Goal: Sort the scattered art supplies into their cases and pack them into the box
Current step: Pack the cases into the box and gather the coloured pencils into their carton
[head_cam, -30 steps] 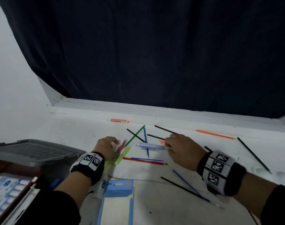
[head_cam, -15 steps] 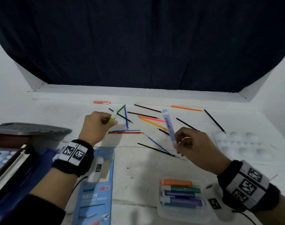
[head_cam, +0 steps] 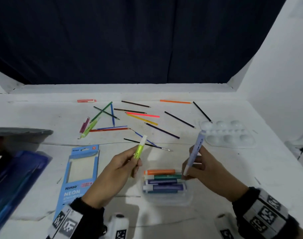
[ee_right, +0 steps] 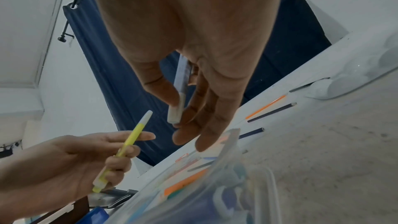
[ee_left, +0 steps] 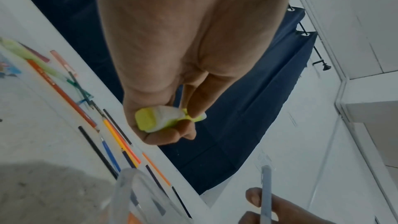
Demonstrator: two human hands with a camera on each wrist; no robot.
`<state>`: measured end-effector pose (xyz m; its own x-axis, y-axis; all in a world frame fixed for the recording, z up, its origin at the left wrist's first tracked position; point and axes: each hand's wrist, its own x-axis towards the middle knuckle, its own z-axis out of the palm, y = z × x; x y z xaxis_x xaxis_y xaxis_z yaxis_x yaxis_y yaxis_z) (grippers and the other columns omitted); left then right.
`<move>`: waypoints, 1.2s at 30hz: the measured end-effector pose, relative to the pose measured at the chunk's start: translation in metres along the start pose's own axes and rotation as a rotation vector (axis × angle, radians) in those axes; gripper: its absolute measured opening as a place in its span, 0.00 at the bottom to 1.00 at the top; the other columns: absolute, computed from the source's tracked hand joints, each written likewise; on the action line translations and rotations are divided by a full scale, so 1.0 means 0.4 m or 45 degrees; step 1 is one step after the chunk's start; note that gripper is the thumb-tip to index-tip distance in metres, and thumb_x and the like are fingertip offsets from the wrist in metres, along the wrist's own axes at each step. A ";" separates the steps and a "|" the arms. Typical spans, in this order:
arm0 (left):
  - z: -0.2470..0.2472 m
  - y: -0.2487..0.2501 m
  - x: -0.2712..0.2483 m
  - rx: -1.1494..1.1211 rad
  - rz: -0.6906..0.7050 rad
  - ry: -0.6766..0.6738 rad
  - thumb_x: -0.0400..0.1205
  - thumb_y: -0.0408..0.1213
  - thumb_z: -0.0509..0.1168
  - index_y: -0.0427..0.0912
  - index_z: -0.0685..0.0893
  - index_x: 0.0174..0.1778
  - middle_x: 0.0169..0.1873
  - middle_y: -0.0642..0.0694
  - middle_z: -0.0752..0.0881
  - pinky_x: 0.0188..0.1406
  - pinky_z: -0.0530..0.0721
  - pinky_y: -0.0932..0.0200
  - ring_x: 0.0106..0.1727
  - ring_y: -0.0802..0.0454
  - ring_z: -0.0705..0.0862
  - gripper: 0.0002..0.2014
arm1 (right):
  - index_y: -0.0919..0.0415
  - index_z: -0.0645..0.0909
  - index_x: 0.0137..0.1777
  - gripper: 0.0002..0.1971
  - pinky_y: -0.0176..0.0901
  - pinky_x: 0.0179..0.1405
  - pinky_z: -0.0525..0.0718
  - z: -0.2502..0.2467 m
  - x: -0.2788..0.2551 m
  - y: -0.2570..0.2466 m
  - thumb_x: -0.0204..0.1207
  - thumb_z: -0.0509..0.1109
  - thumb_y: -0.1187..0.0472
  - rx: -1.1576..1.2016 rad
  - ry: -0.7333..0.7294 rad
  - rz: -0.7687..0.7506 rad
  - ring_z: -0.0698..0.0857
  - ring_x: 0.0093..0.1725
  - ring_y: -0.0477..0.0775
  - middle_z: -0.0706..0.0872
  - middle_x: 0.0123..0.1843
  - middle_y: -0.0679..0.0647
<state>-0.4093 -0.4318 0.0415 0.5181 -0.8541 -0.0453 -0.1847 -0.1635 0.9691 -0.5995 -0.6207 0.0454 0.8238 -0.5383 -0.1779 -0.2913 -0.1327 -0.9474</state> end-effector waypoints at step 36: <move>-0.002 -0.026 0.012 0.240 -0.178 -0.235 0.84 0.31 0.68 0.47 0.88 0.62 0.40 0.46 0.94 0.61 0.86 0.56 0.47 0.54 0.92 0.12 | 0.45 0.88 0.41 0.06 0.55 0.54 0.87 -0.014 0.087 0.067 0.70 0.80 0.58 -0.428 0.116 -0.306 0.88 0.48 0.47 0.90 0.44 0.42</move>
<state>-0.4045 -0.4338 0.0315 0.3918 -0.8895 -0.2350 -0.2830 -0.3596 0.8892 -0.5814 -0.6476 0.0151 0.8459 -0.5279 0.0763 -0.2507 -0.5197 -0.8167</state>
